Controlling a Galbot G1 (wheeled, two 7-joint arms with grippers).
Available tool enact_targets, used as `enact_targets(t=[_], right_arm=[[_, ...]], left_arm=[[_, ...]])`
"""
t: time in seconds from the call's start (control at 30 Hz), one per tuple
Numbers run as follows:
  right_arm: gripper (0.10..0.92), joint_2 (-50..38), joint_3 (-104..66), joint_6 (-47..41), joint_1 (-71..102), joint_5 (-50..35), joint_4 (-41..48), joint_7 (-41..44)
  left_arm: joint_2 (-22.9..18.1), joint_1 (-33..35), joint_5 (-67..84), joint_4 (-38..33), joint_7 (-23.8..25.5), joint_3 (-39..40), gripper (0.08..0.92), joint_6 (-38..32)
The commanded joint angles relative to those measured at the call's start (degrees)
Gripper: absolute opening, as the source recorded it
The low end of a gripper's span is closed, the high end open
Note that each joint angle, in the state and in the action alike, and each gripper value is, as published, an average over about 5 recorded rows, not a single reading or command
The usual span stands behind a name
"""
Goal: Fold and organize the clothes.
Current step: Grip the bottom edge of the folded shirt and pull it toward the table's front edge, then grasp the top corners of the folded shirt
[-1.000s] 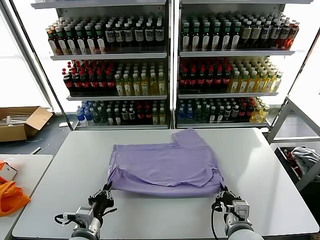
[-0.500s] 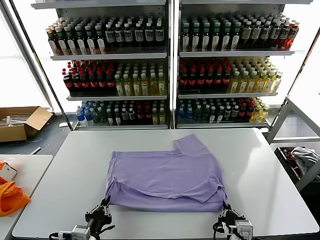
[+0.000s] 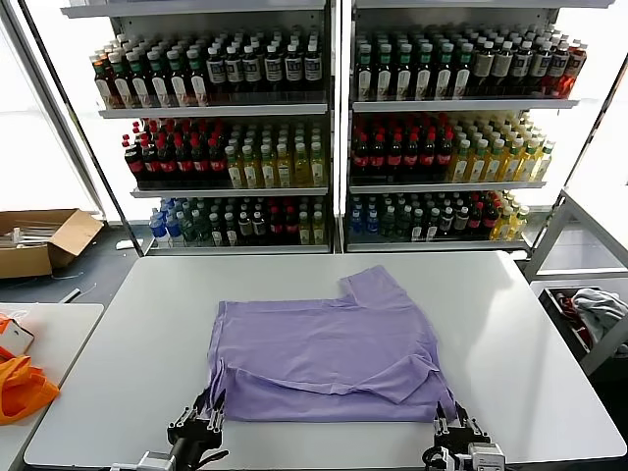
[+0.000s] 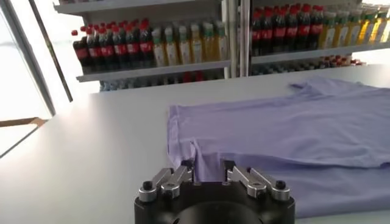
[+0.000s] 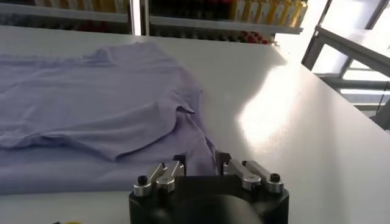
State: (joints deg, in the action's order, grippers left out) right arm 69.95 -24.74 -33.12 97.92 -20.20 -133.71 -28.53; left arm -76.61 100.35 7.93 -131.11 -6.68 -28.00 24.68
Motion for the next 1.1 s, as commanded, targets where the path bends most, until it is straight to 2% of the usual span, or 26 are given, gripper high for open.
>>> enact_targets(t=[0.03, 0.3, 0.5, 0.63, 0.77, 0.97, 1.1], right_arm=[[0.566, -0.02, -4.05, -0.03, 0.61, -1.28, -3.78, -0.25], [0.787, 0.77, -11.5, 0.46, -6.28, -8.19, -5.6, 1.57], [0.822, -0.55, -12.86, 0.01, -15.41, -11.0, -2.0, 4.37], [0.823, -2.4, -11.12, 0.04, -22.23, -11.42, 2.62, 7.9], [0.823, -4.96, -7.5, -0.01, -30.77, -13.97, 8.89, 9.79], [0.823, -10.79, 0.55, -0.1, -44.54, -18.44, 16.66, 14.7], [0.823, -13.67, 5.66, -0.06, -51.0, -16.42, 22.87, 21.68]], left_arm=[[-0.03, -1.3, 2.49, -5.12, -0.11, -2.67, 0.44, 1.48], [0.7, -8.21, 10.51, -8.57, 0.86, -11.51, 0.674, 0.4], [3.1, -12.69, 13.23, -6.17, 2.97, -12.73, 0.809, 0.75], [4.78, -18.13, 12.58, -2.38, 5.61, -8.75, 0.822, 1.68], [8.37, -23.22, 12.5, 1.85, 8.02, -5.36, 0.823, 2.84], [15.66, -26.58, 17.24, 6.12, 10.42, -5.36, 0.823, 3.19], [17.43, -28.1, 19.14, 9.34, 12.74, -5.72, 0.823, 2.93]])
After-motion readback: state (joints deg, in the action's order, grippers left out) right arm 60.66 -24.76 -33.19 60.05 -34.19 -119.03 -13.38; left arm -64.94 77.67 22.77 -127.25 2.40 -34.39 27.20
